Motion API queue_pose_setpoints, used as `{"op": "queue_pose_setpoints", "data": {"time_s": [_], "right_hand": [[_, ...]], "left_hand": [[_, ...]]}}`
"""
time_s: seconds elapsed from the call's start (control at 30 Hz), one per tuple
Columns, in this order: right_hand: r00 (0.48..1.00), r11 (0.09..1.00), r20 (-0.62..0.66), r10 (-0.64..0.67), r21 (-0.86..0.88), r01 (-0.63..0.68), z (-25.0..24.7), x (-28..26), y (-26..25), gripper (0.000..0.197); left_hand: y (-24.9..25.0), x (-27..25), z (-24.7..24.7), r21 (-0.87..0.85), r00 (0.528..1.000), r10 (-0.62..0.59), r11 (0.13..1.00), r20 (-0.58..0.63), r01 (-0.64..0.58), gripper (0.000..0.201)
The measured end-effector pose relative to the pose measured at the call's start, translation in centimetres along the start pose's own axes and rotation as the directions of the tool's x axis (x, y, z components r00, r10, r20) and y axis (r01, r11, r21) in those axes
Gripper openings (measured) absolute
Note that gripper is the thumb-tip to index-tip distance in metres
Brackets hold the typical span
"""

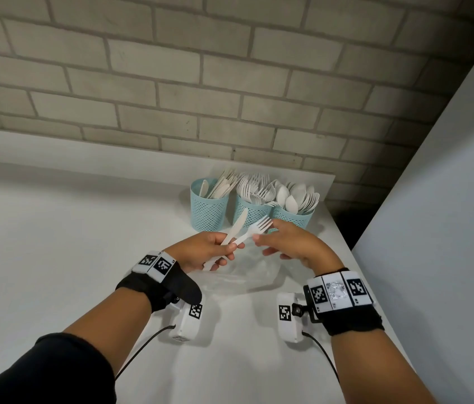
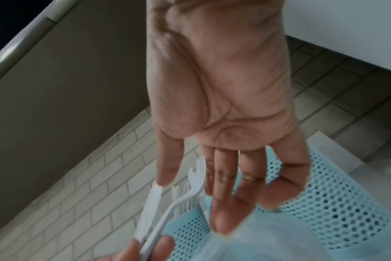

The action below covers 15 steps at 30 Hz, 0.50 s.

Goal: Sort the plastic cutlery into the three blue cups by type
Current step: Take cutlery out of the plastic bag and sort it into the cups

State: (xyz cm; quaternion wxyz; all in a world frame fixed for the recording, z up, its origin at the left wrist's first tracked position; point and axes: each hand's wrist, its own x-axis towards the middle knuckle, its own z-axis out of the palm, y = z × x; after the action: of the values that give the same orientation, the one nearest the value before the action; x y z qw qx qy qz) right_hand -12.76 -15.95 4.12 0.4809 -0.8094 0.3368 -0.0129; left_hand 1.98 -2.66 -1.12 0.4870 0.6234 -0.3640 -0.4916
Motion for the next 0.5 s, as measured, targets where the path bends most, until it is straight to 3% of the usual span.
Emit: {"op": "queue_pose_setpoints", "data": {"time_s": [0.13,0.23,0.37,0.5], "right_hand": [[0.967,0.974,-0.233,-0.1,0.178,0.143,0.3,0.8,-1.2,0.016],[0.889,0.95,-0.431,-0.155,0.181,0.253,-0.8,1.4,-2.3,0.016],[0.723,0.872,-0.664,-0.193,0.221,0.437,-3.5,2.0,-4.3,0.012],[0.514,0.805,-0.802,-0.305,0.07,0.589,-5.2,2.1,-6.2,0.014]], "left_hand": [[0.8,0.0,0.5,0.009,0.998,0.046,0.999,-0.033,-0.046,0.021],[1.8,0.0,0.6,-0.019,0.996,0.063,0.998,-0.066,-0.064,0.032],[3.0,0.2,0.1,-0.129,0.99,0.086,0.987,-0.114,-0.101,0.034],[3.9,0.3,-0.1,-0.229,0.985,0.108,0.964,-0.138,-0.138,0.03]]}}
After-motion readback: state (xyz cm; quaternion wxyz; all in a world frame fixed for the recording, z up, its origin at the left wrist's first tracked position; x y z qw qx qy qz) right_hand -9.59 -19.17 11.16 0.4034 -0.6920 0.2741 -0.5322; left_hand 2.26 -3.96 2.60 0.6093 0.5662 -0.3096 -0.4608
